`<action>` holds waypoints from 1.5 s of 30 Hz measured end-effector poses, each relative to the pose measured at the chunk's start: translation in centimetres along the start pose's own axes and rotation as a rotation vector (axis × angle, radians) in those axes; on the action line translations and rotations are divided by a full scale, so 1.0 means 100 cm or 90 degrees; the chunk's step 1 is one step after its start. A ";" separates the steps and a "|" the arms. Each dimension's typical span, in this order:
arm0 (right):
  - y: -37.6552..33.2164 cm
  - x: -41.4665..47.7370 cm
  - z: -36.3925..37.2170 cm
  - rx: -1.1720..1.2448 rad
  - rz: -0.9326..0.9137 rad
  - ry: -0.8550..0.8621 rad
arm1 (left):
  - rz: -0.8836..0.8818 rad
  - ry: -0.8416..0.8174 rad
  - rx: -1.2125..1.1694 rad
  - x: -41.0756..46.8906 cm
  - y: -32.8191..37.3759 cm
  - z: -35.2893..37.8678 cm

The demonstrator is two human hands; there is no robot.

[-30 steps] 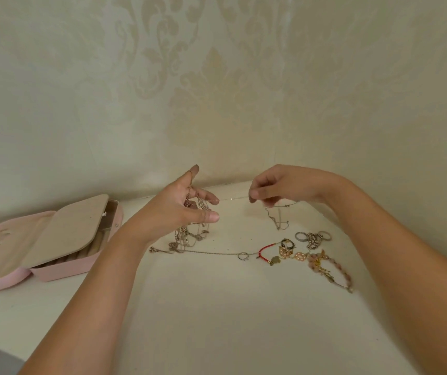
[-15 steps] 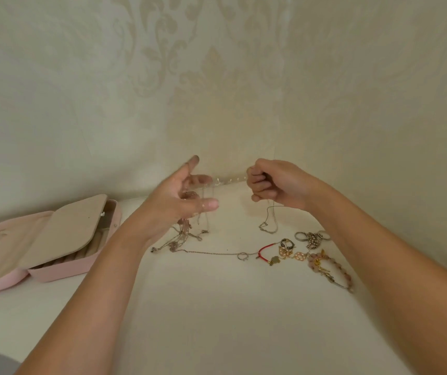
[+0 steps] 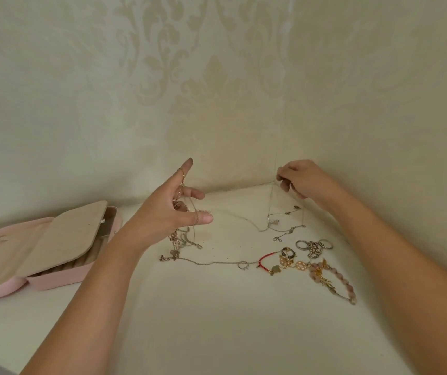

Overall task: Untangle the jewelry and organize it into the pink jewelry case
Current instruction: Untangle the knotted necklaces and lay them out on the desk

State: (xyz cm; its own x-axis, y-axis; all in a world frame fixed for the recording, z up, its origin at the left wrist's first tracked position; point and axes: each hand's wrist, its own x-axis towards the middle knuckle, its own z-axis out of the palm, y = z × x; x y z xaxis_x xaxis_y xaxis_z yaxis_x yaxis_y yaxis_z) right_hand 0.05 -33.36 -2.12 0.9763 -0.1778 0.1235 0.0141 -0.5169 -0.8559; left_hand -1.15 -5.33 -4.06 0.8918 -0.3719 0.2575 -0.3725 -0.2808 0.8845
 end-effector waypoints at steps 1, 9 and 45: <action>0.000 0.001 0.001 -0.021 0.002 0.055 | -0.002 -0.002 0.004 0.000 0.000 0.000; 0.013 0.007 0.018 -0.369 0.000 0.179 | -0.084 0.055 0.186 0.000 -0.016 -0.015; -0.011 -0.018 0.044 -0.334 -0.039 -0.077 | -0.008 -0.042 0.166 -0.001 -0.002 0.026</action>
State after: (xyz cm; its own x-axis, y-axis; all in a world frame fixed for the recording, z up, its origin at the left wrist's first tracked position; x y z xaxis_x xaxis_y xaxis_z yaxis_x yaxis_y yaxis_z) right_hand -0.73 -28.77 -3.65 0.9954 -0.0519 0.0804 -0.0070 -0.8776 -0.4794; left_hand -1.84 -7.57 -5.31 0.8813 -0.4216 0.2133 -0.4224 -0.5009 0.7555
